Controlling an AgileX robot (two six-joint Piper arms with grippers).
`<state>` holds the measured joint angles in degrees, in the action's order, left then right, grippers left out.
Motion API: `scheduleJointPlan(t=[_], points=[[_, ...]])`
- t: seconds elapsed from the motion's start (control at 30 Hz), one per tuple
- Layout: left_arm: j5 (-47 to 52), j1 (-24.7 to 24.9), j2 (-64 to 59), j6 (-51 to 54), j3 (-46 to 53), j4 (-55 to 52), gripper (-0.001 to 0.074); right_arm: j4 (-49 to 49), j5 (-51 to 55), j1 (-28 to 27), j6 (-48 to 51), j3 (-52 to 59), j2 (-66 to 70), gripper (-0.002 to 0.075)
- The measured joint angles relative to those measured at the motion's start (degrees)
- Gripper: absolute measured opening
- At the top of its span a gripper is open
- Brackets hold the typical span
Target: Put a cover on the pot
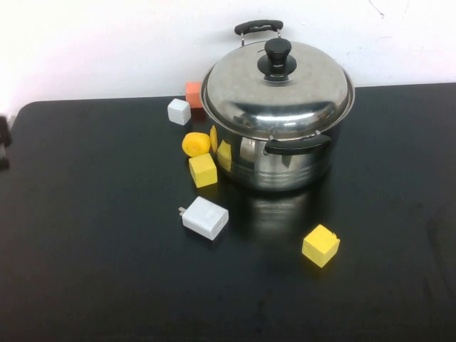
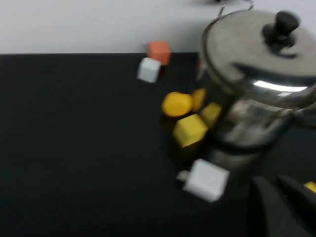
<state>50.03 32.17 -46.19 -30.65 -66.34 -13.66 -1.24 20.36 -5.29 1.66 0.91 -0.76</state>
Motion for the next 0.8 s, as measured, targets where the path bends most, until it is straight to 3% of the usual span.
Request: scheduleJointPlan(t=[0.13,0.23,0.33,0.43,0.8], points=[[-9.16,0.00,0.00,0.33,0.08,4.24,-0.0001,0.00,0.00,0.00,0.00,0.00,0.00,-0.0002],[-21.43,0.00,0.92,8.53,1.81,7.51,-0.0001,0.00,0.00,0.00,0.00,0.00,0.00,-0.0002],[-31.57,-0.13,3.95,16.04,6.78,8.72,-0.0001,0.00,0.00,0.00,0.00,0.00,0.00,-0.0002],[-37.65,-1.95,9.18,17.13,14.26,8.94,-0.0001,0.00,0.00,0.00,0.00,0.00,0.00,-0.0002],[-40.42,-25.20,35.96,10.27,45.96,12.91,-0.0001,0.00,0.00,0.00,0.00,0.00,0.00,-0.0002]])
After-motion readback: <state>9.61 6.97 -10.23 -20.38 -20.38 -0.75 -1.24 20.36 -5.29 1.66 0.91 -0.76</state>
